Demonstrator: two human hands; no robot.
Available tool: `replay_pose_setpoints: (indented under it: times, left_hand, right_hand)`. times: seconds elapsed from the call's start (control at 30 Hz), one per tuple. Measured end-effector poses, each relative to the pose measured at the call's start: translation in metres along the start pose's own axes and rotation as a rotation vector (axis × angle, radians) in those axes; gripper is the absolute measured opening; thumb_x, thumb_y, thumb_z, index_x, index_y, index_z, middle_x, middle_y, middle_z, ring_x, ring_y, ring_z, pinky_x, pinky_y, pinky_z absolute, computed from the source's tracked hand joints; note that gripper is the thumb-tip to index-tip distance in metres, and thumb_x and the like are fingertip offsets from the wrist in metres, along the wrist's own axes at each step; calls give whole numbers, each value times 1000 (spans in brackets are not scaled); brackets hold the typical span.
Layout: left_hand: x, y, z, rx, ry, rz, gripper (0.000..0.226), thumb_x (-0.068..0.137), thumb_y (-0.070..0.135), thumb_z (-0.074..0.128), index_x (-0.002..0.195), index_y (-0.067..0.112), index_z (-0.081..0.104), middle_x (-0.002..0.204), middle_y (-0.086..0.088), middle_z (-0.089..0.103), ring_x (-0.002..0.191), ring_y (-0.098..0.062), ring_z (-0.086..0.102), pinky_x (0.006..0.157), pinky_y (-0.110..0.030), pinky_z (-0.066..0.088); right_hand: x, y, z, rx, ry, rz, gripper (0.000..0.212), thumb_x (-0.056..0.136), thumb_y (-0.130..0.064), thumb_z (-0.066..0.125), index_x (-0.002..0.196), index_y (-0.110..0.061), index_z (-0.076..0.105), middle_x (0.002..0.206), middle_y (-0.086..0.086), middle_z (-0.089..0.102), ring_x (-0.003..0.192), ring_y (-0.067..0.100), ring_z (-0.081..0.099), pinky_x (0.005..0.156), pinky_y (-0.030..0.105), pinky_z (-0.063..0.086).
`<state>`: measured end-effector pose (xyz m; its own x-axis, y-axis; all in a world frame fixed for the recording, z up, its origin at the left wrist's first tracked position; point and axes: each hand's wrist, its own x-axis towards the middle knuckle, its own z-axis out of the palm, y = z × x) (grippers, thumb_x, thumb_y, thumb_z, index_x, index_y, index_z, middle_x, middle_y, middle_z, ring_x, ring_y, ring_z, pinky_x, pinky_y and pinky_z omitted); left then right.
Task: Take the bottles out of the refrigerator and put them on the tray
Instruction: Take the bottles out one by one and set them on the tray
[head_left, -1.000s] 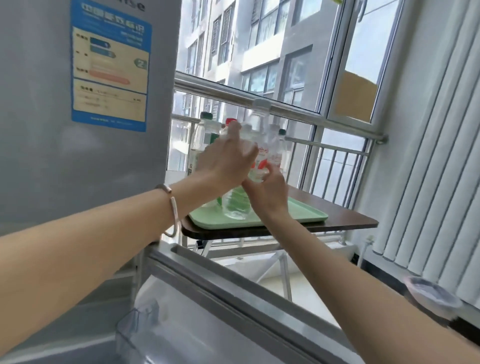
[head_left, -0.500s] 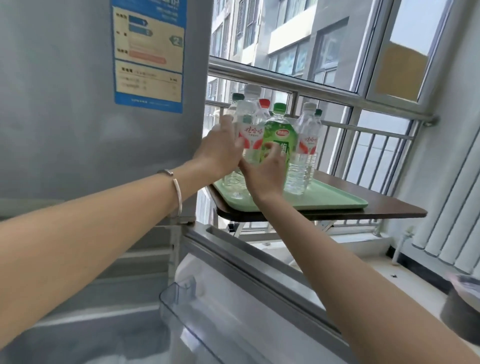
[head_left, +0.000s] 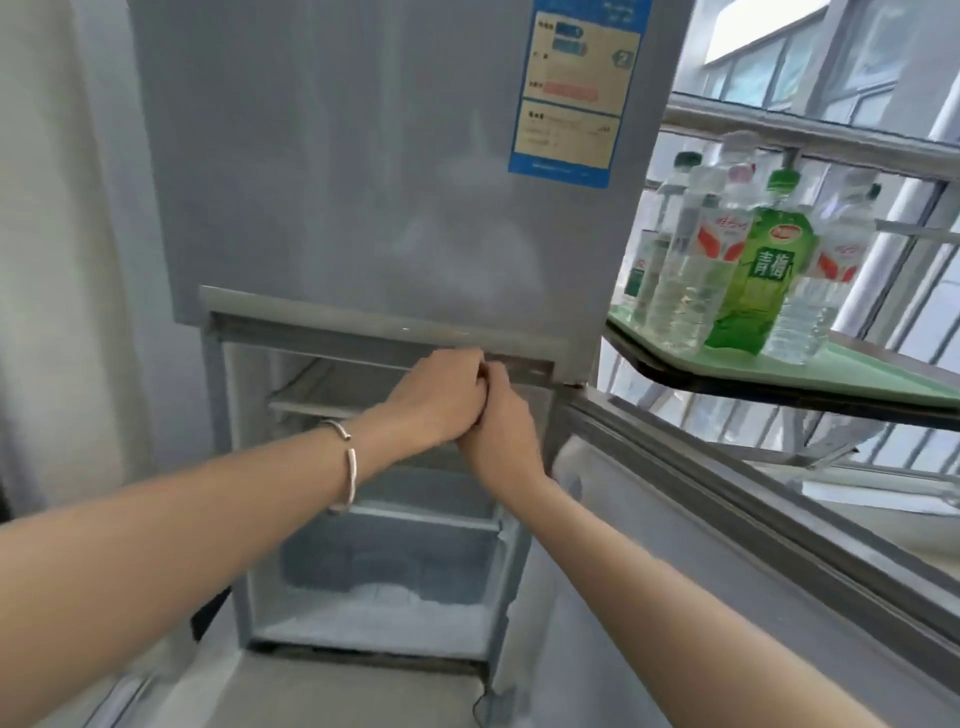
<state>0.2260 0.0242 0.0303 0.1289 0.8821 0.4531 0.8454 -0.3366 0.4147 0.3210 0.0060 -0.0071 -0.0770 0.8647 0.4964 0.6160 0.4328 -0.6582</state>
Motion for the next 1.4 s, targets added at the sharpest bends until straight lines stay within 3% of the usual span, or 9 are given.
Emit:
replay_pose_setpoints:
  times: [0.2, 0.3, 0.4, 0.47, 0.63, 0.87, 0.97, 1.13, 1.4]
  left_hand:
    - [-37, -116, 58, 218, -303, -168, 29, 90, 21, 43, 89, 4, 67, 99, -19, 70, 92, -35, 67, 65, -33, 46]
    - [-44, -174, 91, 361, -419, -285, 33, 96, 19, 40, 116, 3, 60, 120, -18, 62, 107, -34, 62, 75, -30, 46]
    - [-42, -229, 123, 326, -367, -520, 53, 93, 27, 47, 140, 6, 34, 143, -18, 41, 127, -35, 46, 103, -43, 43]
    - [-38, -259, 141, 321, -309, -595, 67, 91, 31, 52, 146, 7, 22, 151, -16, 28, 135, -35, 36, 109, -44, 36]
    - [-28, -301, 173, 220, -231, -721, 81, 88, 32, 60, 146, -1, 13, 145, -20, 35, 131, -37, 40, 107, -43, 39]
    - [-13, -313, 191, 113, -98, -858, 94, 90, 28, 63, 151, 2, -4, 138, -24, 40, 122, -38, 45, 101, -44, 39]
    - [-14, -317, 190, 54, -87, -858, 93, 92, 20, 58, 152, 10, -13, 134, -24, 44, 121, -38, 46, 101, -46, 39]
    - [-23, -295, 182, 134, -126, -755, 94, 89, 18, 60, 152, 8, -9, 132, -23, 50, 121, -38, 49, 99, -46, 45]
    - [-20, -249, 117, 479, -56, -421, 72, 95, 30, 48, 154, 19, 7, 129, -11, 54, 117, -30, 54, 78, -39, 50]
  right_hand:
    - [-19, 54, 110, -154, -385, 136, 47, 85, -18, 58, 129, -13, 44, 117, 16, 66, 104, 37, 64, 78, 39, 53]
    - [-22, 94, 148, -302, -539, 230, 63, 90, -29, 59, 144, -14, 31, 134, 15, 50, 118, 34, 54, 90, 36, 48]
    - [-17, 131, 179, -375, -618, 264, 82, 91, -39, 58, 154, -19, 11, 151, 13, 32, 134, 32, 39, 107, 40, 39]
    - [-8, 149, 198, -418, -641, 270, 87, 91, -39, 57, 156, -22, 1, 160, 12, 15, 143, 31, 27, 113, 42, 31]
    - [13, 169, 237, -436, -686, 295, 95, 89, -39, 59, 156, -31, -8, 165, 9, -5, 151, 30, 9, 120, 50, 15]
    - [31, 167, 270, -439, -679, 274, 96, 88, -35, 61, 155, -31, -7, 164, 10, -5, 150, 32, 7, 120, 53, 13]
    - [29, 162, 272, -429, -691, 290, 95, 88, -34, 61, 155, -30, -6, 164, 11, -4, 150, 33, 7, 121, 52, 13]
    - [24, 150, 259, -398, -689, 275, 95, 88, -32, 60, 155, -30, -7, 164, 10, -5, 151, 32, 6, 121, 50, 13]
    - [23, 117, 207, -338, -608, 227, 93, 89, -27, 59, 156, -26, -5, 164, 11, -4, 151, 30, 6, 122, 44, 14]
